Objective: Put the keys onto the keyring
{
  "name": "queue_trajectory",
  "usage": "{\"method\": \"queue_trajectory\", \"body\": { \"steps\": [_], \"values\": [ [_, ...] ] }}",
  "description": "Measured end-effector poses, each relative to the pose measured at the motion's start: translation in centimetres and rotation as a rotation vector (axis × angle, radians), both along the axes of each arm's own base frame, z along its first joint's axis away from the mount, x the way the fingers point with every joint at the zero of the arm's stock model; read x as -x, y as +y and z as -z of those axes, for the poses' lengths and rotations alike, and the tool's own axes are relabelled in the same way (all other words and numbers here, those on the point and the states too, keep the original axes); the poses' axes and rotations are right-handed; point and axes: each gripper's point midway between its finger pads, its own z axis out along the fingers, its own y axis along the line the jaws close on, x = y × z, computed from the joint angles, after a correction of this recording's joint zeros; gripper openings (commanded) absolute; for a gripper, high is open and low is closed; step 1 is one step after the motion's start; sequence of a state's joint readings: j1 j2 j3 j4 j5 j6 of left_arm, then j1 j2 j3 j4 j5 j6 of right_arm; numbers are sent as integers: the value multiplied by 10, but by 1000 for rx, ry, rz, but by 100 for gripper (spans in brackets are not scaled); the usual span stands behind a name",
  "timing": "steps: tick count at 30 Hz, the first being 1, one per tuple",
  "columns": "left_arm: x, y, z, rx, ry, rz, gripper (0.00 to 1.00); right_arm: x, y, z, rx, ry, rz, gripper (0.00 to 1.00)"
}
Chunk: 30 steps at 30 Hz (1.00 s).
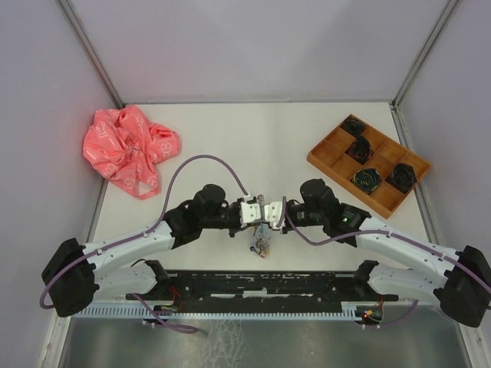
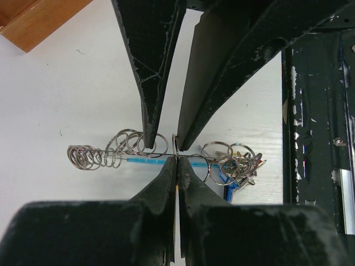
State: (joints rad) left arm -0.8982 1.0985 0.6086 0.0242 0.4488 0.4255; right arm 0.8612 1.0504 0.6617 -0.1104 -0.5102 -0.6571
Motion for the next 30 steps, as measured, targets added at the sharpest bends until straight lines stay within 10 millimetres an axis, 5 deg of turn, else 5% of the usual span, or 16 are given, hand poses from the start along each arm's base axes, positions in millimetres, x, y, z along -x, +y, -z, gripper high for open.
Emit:
{"method": "queue_trajectory", "body": {
  "steps": [23,30],
  "values": [
    [-1,-3,-8,32,-24,7,3,-3,1,5,-60,88,-20,19],
    [0,-2,-6,24,-18,7,3,2,2,10,-53,106,-44,1]
  ]
}}
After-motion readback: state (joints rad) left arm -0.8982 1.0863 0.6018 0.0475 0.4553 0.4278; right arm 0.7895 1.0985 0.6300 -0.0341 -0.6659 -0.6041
